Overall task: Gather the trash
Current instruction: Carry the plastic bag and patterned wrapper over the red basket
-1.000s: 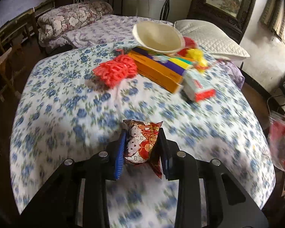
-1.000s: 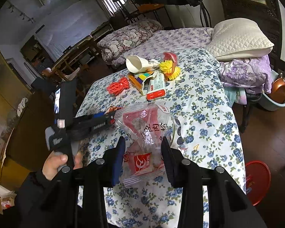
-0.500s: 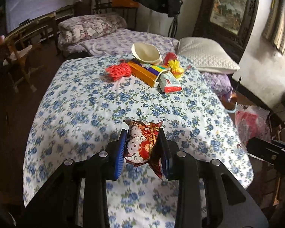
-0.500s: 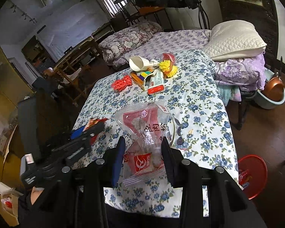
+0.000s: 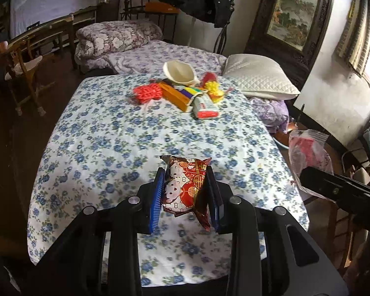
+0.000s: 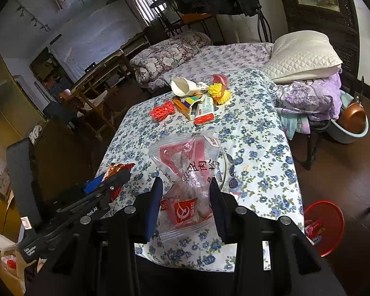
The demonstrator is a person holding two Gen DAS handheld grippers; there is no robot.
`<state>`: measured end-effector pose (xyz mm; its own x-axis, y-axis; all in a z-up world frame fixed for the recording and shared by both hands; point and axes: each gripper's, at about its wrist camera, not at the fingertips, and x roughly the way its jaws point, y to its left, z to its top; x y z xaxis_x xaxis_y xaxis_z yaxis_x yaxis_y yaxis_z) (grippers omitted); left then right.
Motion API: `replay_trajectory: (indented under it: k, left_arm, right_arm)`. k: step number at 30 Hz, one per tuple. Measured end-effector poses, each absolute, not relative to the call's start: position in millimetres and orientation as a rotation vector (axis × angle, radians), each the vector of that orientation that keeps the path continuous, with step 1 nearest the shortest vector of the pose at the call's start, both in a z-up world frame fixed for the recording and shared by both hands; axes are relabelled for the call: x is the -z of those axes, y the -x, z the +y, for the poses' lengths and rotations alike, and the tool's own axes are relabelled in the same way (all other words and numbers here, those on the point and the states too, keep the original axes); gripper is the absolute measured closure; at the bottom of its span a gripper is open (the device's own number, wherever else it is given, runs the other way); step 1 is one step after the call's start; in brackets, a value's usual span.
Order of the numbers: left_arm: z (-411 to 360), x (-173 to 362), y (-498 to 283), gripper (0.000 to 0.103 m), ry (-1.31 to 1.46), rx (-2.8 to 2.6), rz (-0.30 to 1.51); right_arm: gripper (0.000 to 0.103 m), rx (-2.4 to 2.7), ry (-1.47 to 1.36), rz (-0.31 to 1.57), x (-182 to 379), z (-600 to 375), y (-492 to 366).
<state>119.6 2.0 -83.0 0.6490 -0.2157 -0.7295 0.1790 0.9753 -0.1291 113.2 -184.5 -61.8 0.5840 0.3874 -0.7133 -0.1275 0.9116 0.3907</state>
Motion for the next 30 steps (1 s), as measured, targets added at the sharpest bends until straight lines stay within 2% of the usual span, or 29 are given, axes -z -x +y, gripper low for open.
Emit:
replay_trajectory:
  k: [12, 23, 30]
  left_arm:
    - [-93.0, 75.2, -110.1, 0.07, -0.048, 0.439, 0.847]
    - [-246.7, 107.3, -111.6, 0.07, -0.134, 0.621, 0.914]
    - [-331.9, 159.8, -133.8, 0.07, -0.159, 0.626, 1.001]
  right_arm:
    - [0.065, -0.137, -0.353, 0.895, 73.3, -278.0, -88.0]
    - [0.065, 0.107, -0.473, 1.041, 173.7, -409.1, -57.6]
    - [0.064, 0.139, -0.538, 1.09, 231.4, -452.4, -49.3]
